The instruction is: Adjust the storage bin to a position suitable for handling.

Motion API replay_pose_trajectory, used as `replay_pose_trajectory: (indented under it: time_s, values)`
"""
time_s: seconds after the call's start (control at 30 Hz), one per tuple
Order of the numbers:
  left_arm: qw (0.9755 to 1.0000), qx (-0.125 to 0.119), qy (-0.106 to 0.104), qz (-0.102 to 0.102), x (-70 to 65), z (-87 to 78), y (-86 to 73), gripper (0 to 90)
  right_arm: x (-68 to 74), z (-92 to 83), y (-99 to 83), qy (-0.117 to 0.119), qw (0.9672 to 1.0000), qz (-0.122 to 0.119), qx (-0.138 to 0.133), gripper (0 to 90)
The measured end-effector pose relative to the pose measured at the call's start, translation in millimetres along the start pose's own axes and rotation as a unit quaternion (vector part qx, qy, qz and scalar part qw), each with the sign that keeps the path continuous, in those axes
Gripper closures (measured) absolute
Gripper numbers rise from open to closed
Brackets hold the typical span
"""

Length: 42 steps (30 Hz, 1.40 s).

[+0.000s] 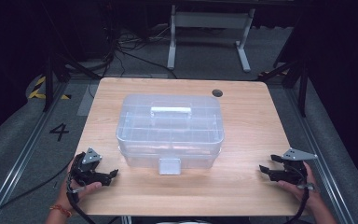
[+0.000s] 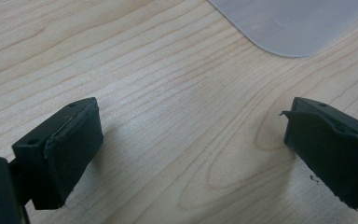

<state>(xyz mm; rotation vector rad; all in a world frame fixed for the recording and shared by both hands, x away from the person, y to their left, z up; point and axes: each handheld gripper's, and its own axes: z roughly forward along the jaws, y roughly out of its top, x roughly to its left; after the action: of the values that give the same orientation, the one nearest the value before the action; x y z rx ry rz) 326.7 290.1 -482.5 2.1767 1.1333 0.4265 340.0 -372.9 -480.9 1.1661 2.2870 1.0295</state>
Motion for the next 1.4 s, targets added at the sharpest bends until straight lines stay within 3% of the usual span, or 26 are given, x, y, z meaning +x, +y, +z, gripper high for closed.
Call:
replay_pose_trajectory:
  time_s: [0.3,0.73,1.0,1.2,1.4]
  values:
    - [1.0,0.0,0.0,0.0,0.0,0.0,0.0,4.7,4.8,-8.8,27.1,-0.007,0.9989,-0.02,-0.043,33.7]
    - [1.0,0.0,0.0,0.0,0.0,0.0,0.0,4.7,13.3,-8.0,59.9,0.015,0.9975,-0.043,-0.054,32.2]
    - [1.0,0.0,0.0,0.0,0.1,0.1,0.0,4.6,18.7,-16.1,94.5,0.021,0.995,-0.058,-0.078,32.1]
    - [1.0,0.0,-0.001,0.001,0.3,0.2,0.2,4.6,27.1,-19.6,125.2,0.025,0.9921,-0.082,-0.091,31.9]
    - [1.0,0.0,-0.001,0.001,0.4,0.2,0.2,4.7,34.1,-18.8,145.5,0.03,0.9902,-0.099,-0.094,31.7]
